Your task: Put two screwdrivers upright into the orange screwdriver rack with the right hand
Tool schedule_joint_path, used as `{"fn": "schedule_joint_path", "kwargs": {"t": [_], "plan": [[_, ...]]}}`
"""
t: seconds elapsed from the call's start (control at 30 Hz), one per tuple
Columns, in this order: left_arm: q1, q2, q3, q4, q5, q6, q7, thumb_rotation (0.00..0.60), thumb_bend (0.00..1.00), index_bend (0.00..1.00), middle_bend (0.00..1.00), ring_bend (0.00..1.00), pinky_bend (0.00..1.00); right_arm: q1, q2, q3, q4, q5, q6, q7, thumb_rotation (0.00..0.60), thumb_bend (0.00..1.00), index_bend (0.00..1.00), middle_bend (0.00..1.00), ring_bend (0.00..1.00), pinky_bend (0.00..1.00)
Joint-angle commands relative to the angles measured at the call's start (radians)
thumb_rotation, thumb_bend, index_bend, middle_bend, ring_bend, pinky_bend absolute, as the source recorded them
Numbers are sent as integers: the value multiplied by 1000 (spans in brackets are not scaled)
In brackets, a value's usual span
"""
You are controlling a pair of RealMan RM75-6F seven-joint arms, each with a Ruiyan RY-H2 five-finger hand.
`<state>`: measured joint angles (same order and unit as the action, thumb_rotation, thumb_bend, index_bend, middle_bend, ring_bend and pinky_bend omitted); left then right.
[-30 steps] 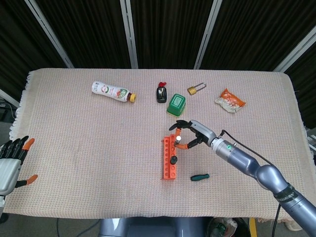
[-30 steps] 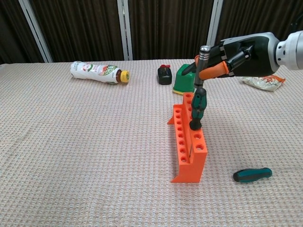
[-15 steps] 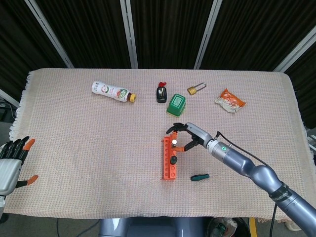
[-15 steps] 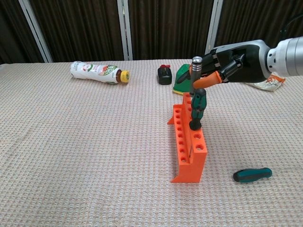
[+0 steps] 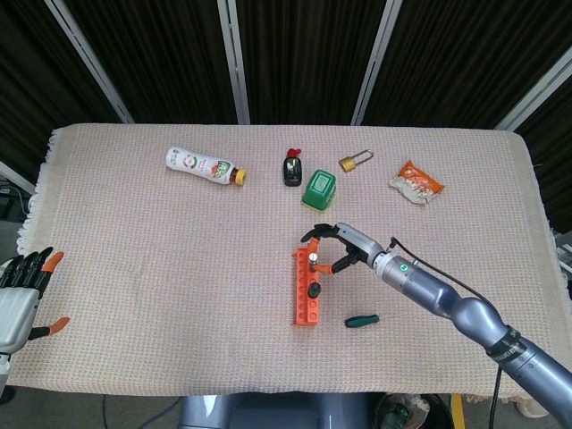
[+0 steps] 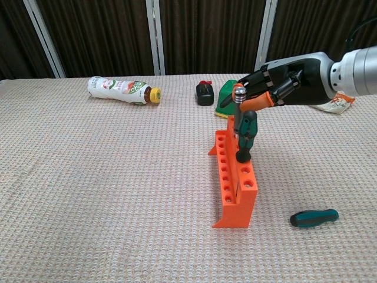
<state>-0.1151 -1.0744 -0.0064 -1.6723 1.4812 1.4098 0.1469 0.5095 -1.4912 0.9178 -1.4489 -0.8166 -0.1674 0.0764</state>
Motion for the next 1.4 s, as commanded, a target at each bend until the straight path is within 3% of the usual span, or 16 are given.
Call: {"fn": "schedule_joint_path", "kwargs": {"t": [0.03,0.47,1.0,1.27,1.4], "plan": [[0,0,0,0,1,0,0,600,91,12,0,0,0,1,4,-1,-2,-2,0,4,600,320,514,223,0,0],[0,5,-1,-7,5,6,3,600,92,11,0,0,0,-14,17,15,-9,-6,-20,4,600,322,499,220,0,0],[2,14,-1,-23,12,14,9,600,93,10,0,0,0,-42,33,54,-7,10,-105,-59,600,322,399,192,0,0],[3,14,-5,-23,9,20,7,600,92,8,0,0,0,-76,57,94,-23,19,-79,-85,600,323,399,195,0,0],[6,13,-8,-19,2,24,10,600,93,8,0,0,0,-115,73,117,-42,7,15,-88,600,321,400,226,0,0]]}}
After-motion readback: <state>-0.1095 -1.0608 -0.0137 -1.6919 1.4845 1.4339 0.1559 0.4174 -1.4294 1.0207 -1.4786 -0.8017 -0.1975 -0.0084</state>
